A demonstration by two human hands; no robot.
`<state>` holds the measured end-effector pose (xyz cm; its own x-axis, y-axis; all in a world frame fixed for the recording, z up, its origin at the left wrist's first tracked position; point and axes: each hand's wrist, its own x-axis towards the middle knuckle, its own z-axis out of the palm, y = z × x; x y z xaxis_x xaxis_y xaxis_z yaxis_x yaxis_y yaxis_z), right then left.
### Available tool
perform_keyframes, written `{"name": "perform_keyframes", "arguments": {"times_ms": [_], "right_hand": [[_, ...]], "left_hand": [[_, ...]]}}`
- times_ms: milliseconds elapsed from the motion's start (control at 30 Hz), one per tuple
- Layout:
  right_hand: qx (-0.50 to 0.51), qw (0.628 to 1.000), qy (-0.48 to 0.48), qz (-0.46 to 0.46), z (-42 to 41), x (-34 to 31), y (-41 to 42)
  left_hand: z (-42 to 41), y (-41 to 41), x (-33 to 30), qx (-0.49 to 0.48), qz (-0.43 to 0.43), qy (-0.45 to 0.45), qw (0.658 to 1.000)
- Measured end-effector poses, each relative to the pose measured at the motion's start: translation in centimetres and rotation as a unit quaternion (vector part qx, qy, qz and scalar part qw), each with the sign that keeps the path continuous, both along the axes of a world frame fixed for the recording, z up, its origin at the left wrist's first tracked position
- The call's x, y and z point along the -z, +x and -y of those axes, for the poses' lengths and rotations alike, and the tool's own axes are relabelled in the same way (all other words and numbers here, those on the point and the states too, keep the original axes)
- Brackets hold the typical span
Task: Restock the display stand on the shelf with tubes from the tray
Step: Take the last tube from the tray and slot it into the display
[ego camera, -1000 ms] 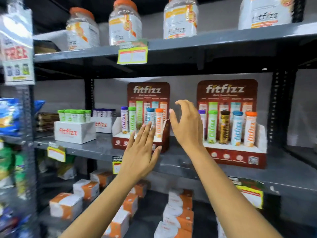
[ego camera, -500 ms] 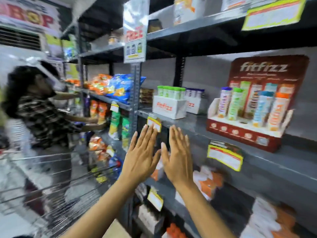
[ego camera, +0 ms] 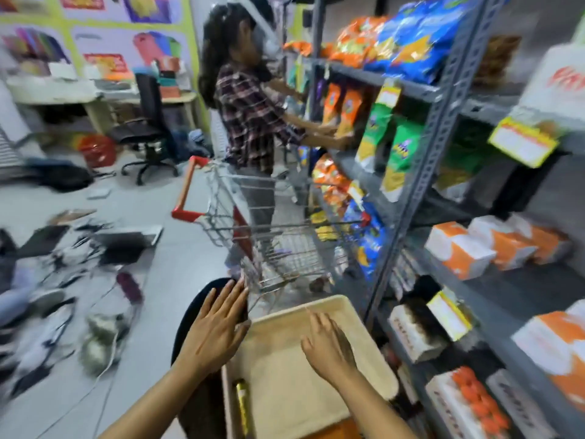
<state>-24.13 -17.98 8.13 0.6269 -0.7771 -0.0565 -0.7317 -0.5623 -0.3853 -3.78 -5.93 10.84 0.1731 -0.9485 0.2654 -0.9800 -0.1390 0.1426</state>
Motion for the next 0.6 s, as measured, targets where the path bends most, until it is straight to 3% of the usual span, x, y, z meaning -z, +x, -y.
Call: {"name": "perform_keyframes", "arguments": {"times_ms": [100,233,367,600], "right_hand": [[-0.089,0.977,0.140,-0.131,-1.3,5.3,2.9],[-0.175,0.931,0.221,-0.231,-3.1,10.6,6.5],[-0.183,0.935,0.217,-0.213,-4.7,14.0,10.0],[-0.146,0.944,0.221,-0.198,-4.4,16.4,15.1]], "left_hand": [[-4.4,2.9,5.0,0.001,-0.013,0.064,0.998],[-7.1,4.5,9.1,0.025,-0.036,0.113,0.993],[-7.1,5.0,10.8,-0.003,-0.070,0.117,0.991],[-6.9,5.4,11.6,-0.026,-0.055,0.140,0.988]]}}
